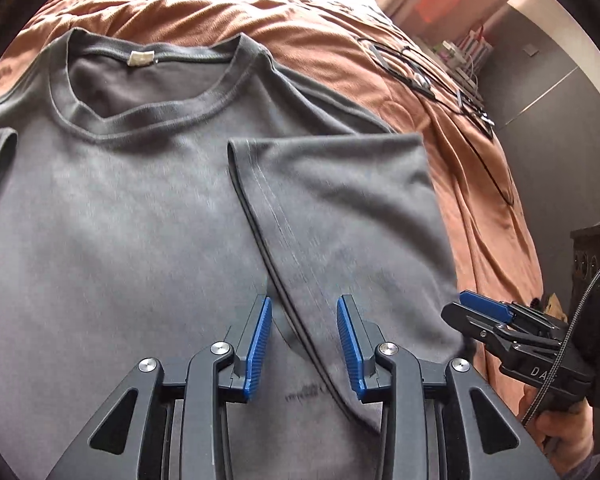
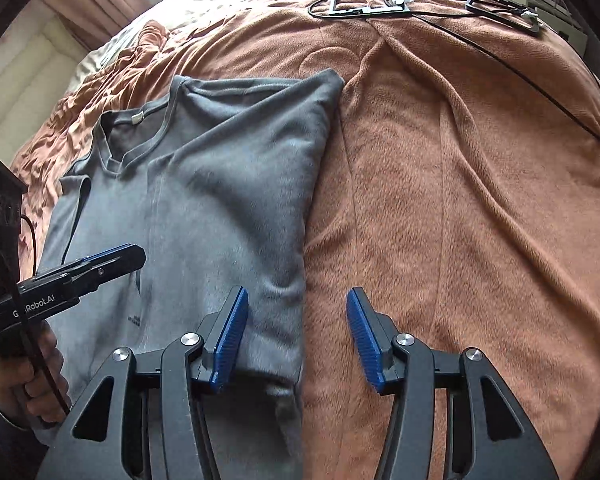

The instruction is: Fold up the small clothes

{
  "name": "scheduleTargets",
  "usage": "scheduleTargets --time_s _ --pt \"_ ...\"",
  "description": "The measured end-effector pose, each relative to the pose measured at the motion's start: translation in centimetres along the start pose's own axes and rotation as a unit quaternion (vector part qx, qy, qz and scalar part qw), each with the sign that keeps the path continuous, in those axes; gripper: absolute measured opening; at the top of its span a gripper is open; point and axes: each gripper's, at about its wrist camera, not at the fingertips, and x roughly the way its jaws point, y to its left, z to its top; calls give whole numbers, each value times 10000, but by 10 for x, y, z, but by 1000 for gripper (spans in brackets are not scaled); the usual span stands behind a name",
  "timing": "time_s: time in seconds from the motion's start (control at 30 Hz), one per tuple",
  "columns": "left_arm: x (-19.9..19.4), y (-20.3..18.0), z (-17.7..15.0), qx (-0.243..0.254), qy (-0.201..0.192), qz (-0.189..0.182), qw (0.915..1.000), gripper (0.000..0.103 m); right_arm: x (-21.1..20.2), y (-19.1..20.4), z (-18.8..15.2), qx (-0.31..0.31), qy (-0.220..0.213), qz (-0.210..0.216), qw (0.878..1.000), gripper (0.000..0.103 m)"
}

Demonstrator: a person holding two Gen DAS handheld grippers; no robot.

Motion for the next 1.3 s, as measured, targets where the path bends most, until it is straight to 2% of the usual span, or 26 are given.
scheduleTargets --time_s 0.23,0.3,0.37,0.53,0.6,0.7,0.87,1.03,1.13,1.17,1.23,1.3 --pt "-3 -17 -25 46 120 -107 9999 36 -10 5 -26 -193 164 -372 9990 49" --pt "-3 -24 -31 123 144 -131 9997 36 -12 6 -31 -239 162 -516 9983 45" --pt "-1 -32 -37 267 205 16 9994 36 -15 6 -36 -214 158 -651 9975 43" --pt "3 -38 -48 453 299 267 9982 34 -25 3 -48 -20 122 -529 9985 43" --pt "3 -40 -52 527 367 323 9974 34 -28 1 -50 0 96 -562 9984 34" --pt "-2 -41 -56 564 412 369 9969 34 -33 -7 -56 206 41 -631 9978 29" --pt "-25 -39 -65 591 292 388 9971 34 -46 -11 -68 475 -23 -713 9963 29" --pt "-62 -31 -73 557 105 368 9977 35 -74 -10 -85 677 -268 -439 9964 29" --pt "-90 -22 -80 521 -74 414 9978 43 -95 -6 -97 767 -436 -262 9958 29" --pt "-100 -20 -83 512 -145 416 9977 47 -102 -3 -101 761 -492 -242 9956 30" --pt "-119 -16 -87 505 -286 462 9972 55 -116 1 -110 734 -589 -212 9953 43" --pt "-139 -12 -95 514 -429 508 9965 65 -132 8 -120 721 -731 -214 9945 65"
